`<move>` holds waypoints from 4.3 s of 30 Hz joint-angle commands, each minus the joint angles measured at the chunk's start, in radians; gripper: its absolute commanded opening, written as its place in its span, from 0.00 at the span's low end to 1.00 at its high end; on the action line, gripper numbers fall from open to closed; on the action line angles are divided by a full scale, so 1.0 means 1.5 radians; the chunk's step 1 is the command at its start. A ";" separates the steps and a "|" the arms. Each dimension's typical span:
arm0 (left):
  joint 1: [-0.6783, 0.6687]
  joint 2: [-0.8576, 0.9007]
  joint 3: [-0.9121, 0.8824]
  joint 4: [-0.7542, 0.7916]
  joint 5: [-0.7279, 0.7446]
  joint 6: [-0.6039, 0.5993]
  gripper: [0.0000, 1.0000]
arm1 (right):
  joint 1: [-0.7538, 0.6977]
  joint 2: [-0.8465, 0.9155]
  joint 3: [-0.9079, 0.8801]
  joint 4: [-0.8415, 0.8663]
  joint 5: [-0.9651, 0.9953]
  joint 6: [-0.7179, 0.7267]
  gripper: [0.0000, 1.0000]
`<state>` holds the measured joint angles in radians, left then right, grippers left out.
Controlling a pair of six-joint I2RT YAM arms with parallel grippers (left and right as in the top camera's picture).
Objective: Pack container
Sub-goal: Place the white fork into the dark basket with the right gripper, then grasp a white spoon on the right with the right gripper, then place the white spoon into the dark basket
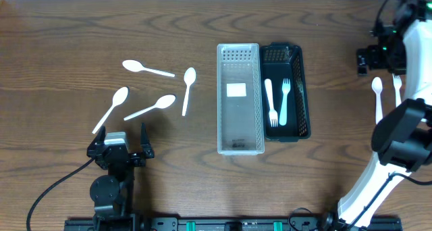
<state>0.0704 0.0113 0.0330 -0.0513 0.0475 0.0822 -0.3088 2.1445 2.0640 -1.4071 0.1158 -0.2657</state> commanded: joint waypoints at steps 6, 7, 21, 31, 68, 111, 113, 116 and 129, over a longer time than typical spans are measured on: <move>0.003 0.000 -0.019 -0.011 -0.010 0.007 0.98 | -0.061 -0.003 -0.129 0.105 -0.013 -0.071 0.99; 0.003 0.000 -0.019 -0.011 -0.010 0.007 0.98 | -0.065 -0.003 -0.147 0.117 -0.013 -0.071 0.99; 0.003 0.000 -0.019 -0.011 -0.010 0.007 0.99 | -0.111 -0.001 -0.273 0.213 -0.081 -0.088 0.99; 0.003 0.000 -0.019 -0.011 -0.010 0.007 0.98 | -0.114 0.002 -0.301 0.268 -0.100 -0.088 0.99; 0.003 0.000 -0.019 -0.011 -0.010 0.007 0.98 | -0.099 0.058 -0.257 0.271 -0.075 -0.047 0.01; 0.003 0.000 -0.019 -0.011 -0.010 0.007 0.98 | 0.178 0.058 0.157 -0.189 -0.007 0.159 0.99; 0.003 0.000 -0.019 -0.011 -0.010 0.007 0.98 | 0.138 0.058 0.157 -0.190 0.082 0.154 0.99; 0.003 0.000 -0.019 -0.011 -0.010 0.007 0.98 | 0.078 0.058 0.157 -0.172 0.112 0.126 0.99; 0.003 0.000 -0.019 -0.011 -0.010 0.007 0.98 | -0.170 0.143 0.155 -0.079 -0.043 -0.025 0.99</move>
<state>0.0704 0.0113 0.0330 -0.0513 0.0475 0.0822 -0.5335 2.2932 2.3020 -1.5307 0.0963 -0.2462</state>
